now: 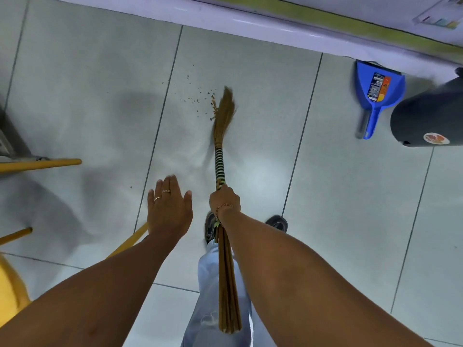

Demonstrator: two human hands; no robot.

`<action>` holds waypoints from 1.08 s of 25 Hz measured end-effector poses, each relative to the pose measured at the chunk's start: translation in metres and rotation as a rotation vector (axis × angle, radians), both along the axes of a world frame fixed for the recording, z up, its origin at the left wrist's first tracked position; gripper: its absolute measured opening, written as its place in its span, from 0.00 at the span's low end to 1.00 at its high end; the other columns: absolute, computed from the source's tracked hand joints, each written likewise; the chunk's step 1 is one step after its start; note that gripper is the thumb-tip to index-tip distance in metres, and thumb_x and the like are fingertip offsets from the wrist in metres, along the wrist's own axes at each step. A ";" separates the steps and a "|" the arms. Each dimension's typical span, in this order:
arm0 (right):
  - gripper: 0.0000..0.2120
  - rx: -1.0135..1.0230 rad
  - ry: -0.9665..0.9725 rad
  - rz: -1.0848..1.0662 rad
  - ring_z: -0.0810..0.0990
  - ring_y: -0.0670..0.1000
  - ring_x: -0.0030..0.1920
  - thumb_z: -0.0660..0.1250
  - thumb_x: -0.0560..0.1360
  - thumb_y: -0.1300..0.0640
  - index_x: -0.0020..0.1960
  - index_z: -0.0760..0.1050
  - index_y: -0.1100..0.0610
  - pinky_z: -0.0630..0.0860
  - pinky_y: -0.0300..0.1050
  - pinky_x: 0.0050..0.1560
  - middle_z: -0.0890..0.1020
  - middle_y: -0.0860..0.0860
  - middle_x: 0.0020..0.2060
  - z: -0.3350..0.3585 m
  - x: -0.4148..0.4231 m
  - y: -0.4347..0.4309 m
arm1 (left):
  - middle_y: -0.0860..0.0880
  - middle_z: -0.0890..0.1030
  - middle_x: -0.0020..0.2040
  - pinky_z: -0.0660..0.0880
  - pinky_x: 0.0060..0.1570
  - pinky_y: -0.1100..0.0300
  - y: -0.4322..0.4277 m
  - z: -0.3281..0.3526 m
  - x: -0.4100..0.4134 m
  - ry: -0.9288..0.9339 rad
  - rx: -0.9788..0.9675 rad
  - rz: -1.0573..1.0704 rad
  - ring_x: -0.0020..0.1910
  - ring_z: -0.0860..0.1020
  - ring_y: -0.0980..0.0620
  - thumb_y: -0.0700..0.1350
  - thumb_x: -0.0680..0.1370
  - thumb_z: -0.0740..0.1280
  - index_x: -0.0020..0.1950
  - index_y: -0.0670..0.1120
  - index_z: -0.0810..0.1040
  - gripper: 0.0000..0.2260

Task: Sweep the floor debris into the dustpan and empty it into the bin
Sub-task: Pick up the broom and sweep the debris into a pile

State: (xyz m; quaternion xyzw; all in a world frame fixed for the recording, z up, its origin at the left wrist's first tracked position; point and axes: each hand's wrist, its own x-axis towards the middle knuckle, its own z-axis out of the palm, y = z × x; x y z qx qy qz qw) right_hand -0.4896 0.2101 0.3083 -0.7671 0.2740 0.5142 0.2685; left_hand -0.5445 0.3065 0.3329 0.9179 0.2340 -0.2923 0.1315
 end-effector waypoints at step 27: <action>0.18 -0.235 -0.235 0.850 0.76 0.59 0.62 0.54 0.80 0.58 0.67 0.70 0.60 0.75 0.52 0.57 0.77 0.58 0.62 0.020 0.338 -0.051 | 0.39 0.60 0.75 0.54 0.75 0.47 -0.041 0.024 0.274 -0.078 -0.047 0.204 0.75 0.56 0.42 0.50 0.81 0.53 0.74 0.38 0.52 0.26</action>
